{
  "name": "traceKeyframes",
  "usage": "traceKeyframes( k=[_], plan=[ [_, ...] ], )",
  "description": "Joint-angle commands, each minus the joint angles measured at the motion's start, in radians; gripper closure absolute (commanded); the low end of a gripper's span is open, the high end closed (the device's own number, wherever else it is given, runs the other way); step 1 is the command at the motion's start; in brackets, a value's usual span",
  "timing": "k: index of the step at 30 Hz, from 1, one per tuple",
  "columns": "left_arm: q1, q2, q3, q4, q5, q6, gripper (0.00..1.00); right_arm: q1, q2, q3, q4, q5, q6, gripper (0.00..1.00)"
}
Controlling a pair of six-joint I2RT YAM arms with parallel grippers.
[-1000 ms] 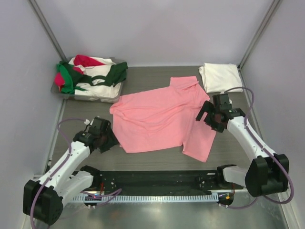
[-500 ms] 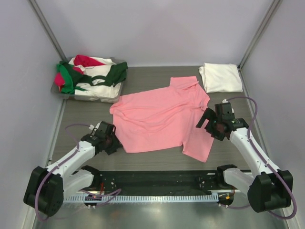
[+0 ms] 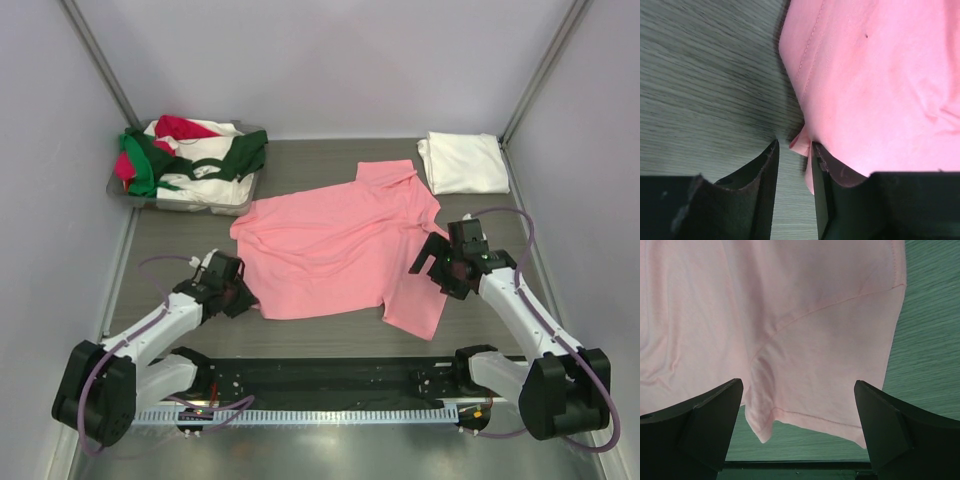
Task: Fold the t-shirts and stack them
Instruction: Flatten the tshirt out
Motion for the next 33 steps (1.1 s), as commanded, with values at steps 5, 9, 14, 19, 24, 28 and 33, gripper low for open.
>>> traceKeyframes(
  k=[5, 9, 14, 19, 24, 28, 33],
  plan=[
    [-0.002, -0.023, -0.044, -0.008, -0.082, 0.019, 0.7, 0.002, -0.005, -0.014, 0.038, -0.011, -0.002, 0.0],
    [-0.002, -0.019, -0.041, -0.008, -0.088, 0.024, 0.72, 0.002, -0.001, -0.018, 0.044, -0.016, -0.002, 0.0],
    [-0.002, -0.004, -0.055, 0.018, -0.078, 0.024, 0.75, 0.002, 0.0, -0.017, 0.046, -0.013, -0.004, 0.0],
    [-0.002, 0.02, -0.062, 0.055, -0.059, 0.029, 0.71, 0.0, 0.012, -0.023, 0.053, -0.015, -0.004, 0.0],
    [-0.005, 0.034, -0.05, 0.06, -0.049, 0.058, 0.72, 0.0, 0.025, -0.028, 0.06, -0.005, -0.008, 0.0],
    [-0.03, 0.037, -0.045, 0.049, -0.061, 0.064, 0.75, 0.0, 0.038, -0.031, 0.07, -0.007, -0.011, 0.0],
    [-0.131, 0.082, -0.001, -0.04, -0.128, 0.058, 0.68, 0.0, 0.043, -0.032, 0.075, -0.011, -0.011, 0.0]
  ],
)
